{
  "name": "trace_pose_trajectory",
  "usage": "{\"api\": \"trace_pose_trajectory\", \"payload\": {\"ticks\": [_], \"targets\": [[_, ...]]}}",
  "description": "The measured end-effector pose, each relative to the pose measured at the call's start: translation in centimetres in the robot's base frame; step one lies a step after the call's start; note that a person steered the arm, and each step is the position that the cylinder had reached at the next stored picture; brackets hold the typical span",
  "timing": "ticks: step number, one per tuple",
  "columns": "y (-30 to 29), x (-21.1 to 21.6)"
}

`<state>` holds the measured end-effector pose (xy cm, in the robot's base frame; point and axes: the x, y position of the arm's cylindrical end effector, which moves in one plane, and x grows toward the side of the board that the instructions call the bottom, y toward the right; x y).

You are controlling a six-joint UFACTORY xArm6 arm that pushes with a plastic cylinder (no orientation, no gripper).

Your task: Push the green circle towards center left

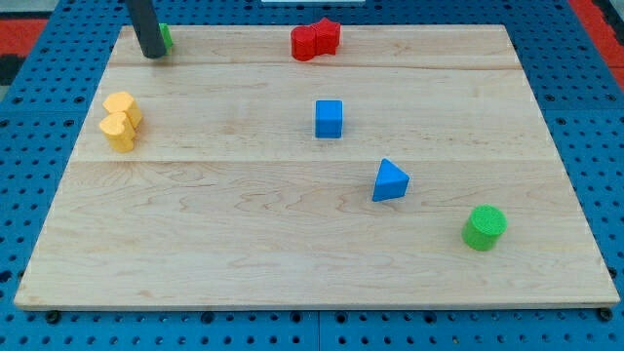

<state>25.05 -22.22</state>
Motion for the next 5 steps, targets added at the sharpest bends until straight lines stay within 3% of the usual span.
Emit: {"api": "trace_pose_trajectory", "payload": {"ticks": [1, 2, 4, 5], "targets": [[0.1, 0.2], [4.8, 4.3], [14.8, 23.0], [19.8, 30.0]]}}
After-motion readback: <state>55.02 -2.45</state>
